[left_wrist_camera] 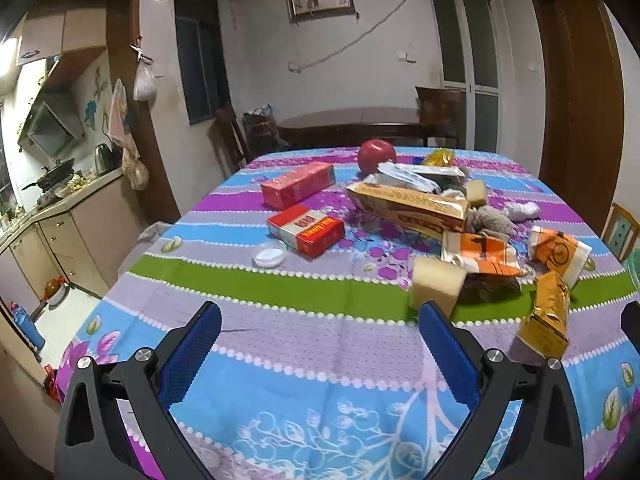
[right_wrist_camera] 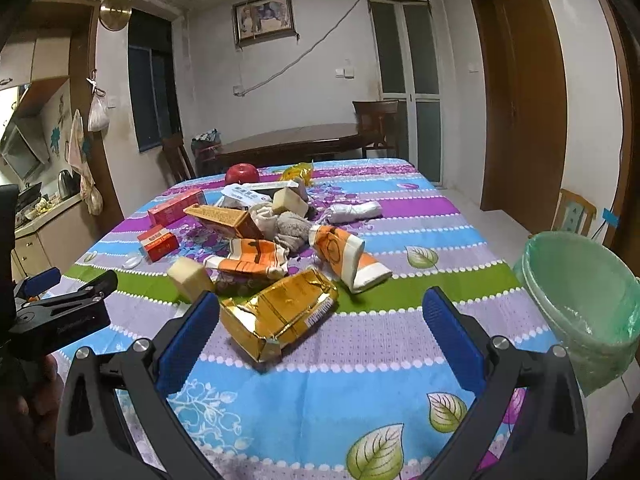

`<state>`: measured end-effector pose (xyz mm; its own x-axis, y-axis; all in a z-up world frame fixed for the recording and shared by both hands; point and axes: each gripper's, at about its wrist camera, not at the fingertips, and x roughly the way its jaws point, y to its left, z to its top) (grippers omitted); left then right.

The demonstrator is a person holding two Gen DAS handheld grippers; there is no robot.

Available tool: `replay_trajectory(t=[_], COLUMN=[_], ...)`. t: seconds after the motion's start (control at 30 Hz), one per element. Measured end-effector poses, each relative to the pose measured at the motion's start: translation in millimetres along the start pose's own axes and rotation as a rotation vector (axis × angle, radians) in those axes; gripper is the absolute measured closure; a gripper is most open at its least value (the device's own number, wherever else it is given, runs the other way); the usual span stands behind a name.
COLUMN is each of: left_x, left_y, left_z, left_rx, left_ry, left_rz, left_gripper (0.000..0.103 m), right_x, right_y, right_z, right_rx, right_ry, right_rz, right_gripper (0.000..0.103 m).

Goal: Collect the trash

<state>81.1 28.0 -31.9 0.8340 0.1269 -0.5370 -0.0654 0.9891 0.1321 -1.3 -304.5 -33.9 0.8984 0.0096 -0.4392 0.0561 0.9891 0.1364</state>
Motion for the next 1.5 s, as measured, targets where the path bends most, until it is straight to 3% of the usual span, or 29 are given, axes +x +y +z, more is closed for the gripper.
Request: replay_trajectory(t=[1.07, 1.17, 1.3, 1.5], left_x=[4, -3, -29, -69], left_y=[-13, -10, -1, 12], left_z=[2, 14, 42, 75], left_rx=[0.035, 0.034, 0.004, -0.042], left_ry=[0.017, -0.016, -0.121, -0.269], left_rz=[0.004, 0.011, 0.025, 0.044], left_gripper=[0.004, 0.004, 0.004, 0.004], right_x=[6, 2, -8, -7], right_y=[-13, -13, -14, -10], right_z=[-3, 1, 6, 9], right_rx=[0.029, 0.019, 0.004, -0.018], right_ry=[0.033, 0.009, -0.034, -0.031], right_rz=[-0.004, -0.013, -0.025, -0.028], right_gripper=[0.005, 0.005, 0.005, 0.005])
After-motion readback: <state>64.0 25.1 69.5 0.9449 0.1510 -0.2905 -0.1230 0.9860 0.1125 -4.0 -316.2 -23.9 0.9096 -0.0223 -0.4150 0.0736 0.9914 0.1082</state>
